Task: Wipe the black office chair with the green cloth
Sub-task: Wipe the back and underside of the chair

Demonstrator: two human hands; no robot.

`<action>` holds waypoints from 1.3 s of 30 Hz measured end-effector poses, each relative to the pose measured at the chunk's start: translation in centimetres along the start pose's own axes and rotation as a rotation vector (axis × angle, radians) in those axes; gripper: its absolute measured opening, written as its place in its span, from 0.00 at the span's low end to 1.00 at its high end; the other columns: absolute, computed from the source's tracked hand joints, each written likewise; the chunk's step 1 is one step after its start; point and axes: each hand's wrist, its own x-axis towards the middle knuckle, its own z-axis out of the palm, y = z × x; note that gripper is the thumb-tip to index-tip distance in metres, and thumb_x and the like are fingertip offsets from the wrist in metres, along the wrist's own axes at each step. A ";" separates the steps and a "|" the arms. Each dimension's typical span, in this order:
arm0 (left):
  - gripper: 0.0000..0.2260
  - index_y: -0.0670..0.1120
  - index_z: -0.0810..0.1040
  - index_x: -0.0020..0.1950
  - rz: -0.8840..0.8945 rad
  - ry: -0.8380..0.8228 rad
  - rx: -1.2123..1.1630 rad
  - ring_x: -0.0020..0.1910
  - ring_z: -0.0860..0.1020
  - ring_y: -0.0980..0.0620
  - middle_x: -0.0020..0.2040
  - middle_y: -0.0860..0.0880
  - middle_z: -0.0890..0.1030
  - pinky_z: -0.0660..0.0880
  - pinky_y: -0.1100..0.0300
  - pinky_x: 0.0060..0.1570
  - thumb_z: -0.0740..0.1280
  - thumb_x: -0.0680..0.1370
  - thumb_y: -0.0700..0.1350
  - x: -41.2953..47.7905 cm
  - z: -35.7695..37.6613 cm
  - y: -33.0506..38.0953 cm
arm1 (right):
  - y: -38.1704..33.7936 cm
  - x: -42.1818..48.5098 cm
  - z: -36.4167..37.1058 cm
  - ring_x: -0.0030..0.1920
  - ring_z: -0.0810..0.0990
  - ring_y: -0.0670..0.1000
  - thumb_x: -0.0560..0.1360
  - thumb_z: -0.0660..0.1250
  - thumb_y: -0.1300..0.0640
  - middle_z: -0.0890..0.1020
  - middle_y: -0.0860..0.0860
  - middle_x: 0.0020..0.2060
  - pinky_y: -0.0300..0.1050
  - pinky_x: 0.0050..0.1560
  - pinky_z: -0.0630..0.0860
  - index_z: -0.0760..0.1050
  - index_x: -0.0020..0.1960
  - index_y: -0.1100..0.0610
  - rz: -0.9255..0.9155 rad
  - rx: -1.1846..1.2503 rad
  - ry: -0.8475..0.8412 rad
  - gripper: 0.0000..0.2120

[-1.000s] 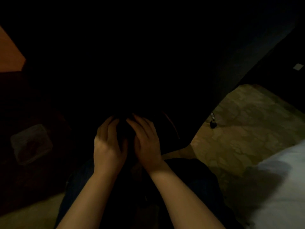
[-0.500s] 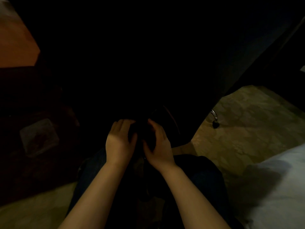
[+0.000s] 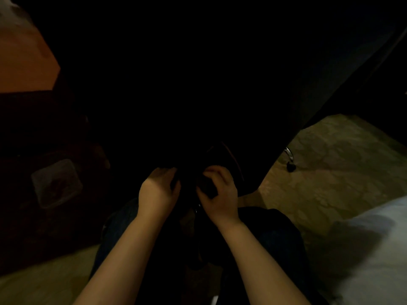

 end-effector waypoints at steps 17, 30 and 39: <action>0.22 0.33 0.76 0.61 -0.118 0.021 0.275 0.57 0.73 0.31 0.59 0.33 0.75 0.74 0.40 0.53 0.75 0.69 0.34 0.6 -2.8 -3.2 | 1.2 7.0 -2.8 0.65 0.68 0.54 0.71 0.71 0.65 0.69 0.65 0.63 0.26 0.63 0.61 0.72 0.66 0.65 0.258 -0.055 0.507 0.24; 0.24 0.33 0.69 0.70 -0.295 0.051 0.307 0.71 0.66 0.36 0.71 0.35 0.68 0.65 0.42 0.68 0.70 0.76 0.38 -0.3 -4.7 -5.2 | 1.4 6.9 -0.7 0.61 0.75 0.63 0.71 0.62 0.73 0.74 0.66 0.58 0.48 0.60 0.70 0.75 0.58 0.69 0.497 0.004 0.674 0.16; 0.26 0.37 0.62 0.75 -0.476 0.113 0.253 0.75 0.61 0.43 0.75 0.40 0.64 0.62 0.45 0.72 0.64 0.79 0.41 -0.1 -5.5 -6.2 | -2.1 8.0 0.4 0.60 0.72 0.53 0.73 0.68 0.71 0.73 0.67 0.58 0.36 0.61 0.68 0.75 0.60 0.70 0.303 0.021 0.727 0.16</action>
